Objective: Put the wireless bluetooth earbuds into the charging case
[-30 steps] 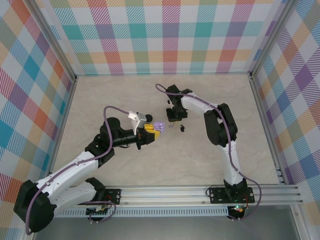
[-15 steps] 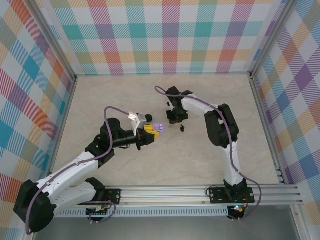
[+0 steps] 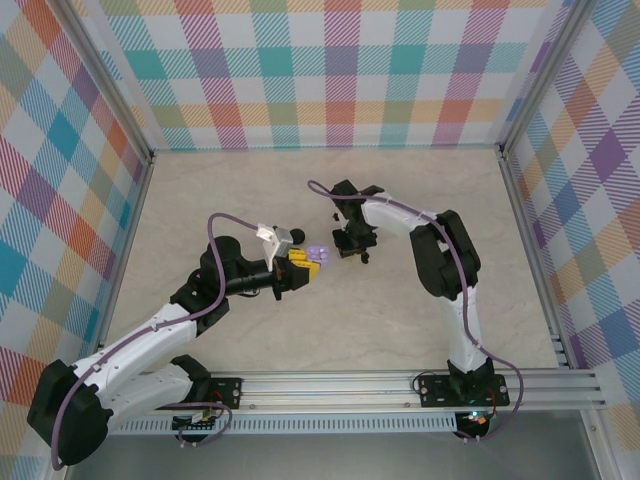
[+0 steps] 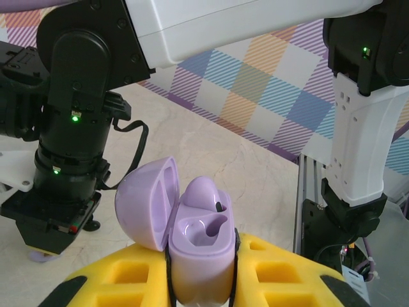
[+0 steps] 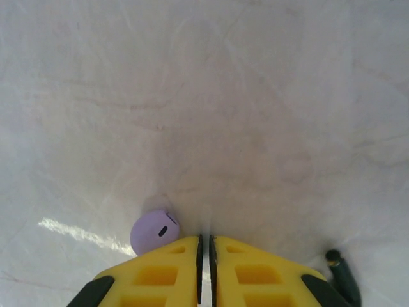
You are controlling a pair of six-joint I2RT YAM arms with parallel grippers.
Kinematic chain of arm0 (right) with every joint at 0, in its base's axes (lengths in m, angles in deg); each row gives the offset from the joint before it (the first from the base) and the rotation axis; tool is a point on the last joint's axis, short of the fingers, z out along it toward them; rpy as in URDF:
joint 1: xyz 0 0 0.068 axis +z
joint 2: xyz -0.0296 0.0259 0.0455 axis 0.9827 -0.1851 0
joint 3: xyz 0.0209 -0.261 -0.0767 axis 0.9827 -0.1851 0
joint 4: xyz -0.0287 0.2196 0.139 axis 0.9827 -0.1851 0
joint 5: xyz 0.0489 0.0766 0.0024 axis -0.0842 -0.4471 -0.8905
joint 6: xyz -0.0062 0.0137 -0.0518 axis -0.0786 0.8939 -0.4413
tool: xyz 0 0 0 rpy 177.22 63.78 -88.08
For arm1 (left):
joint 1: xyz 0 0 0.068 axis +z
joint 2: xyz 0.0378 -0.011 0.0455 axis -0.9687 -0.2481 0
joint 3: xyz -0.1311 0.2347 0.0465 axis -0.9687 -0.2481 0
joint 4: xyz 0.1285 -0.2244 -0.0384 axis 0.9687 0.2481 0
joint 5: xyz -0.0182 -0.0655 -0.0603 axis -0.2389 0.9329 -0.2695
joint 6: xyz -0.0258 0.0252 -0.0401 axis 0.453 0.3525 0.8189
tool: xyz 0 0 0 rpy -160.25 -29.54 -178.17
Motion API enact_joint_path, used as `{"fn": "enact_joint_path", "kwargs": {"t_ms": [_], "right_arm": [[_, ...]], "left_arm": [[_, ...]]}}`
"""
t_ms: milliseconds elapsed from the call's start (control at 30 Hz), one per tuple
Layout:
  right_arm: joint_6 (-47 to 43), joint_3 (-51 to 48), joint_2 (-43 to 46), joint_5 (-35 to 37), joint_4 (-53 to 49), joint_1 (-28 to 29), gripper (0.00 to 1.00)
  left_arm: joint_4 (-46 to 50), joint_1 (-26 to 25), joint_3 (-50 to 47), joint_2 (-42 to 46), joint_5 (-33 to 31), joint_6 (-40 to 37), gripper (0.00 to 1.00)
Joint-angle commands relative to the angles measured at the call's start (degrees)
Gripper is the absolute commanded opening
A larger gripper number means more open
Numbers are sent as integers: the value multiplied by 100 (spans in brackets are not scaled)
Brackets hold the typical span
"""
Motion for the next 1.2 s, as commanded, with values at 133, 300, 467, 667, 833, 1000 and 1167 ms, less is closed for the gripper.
{"fn": "enact_joint_path", "kwargs": {"t_ms": [133, 300, 467, 667, 833, 1000, 1167], "right_arm": [[-12, -326, 230, -403, -93, 103, 16], [63, -331, 389, -474, -25, 109, 19], [64, -251, 542, -574, -3, 110, 23], [13, 38, 357, -407, -133, 110, 34], [-75, 427, 33, -291, -320, 111, 41], [-86, 806, -306, -191, -562, 111, 45], [-95, 1086, -542, -114, -838, 111, 46]], "left_arm": [[-160, -54, -43, 138, -33, -32, 22], [-159, -55, -34, 134, -40, -37, 22], [-143, -55, -17, 147, -42, -45, 22], [-129, -51, -8, 150, -39, -54, 22], [-124, -53, -9, 163, -39, -54, 22], [-84, -55, -2, 178, -58, -54, 22], [-56, -54, -20, 200, -75, -65, 22]]}}
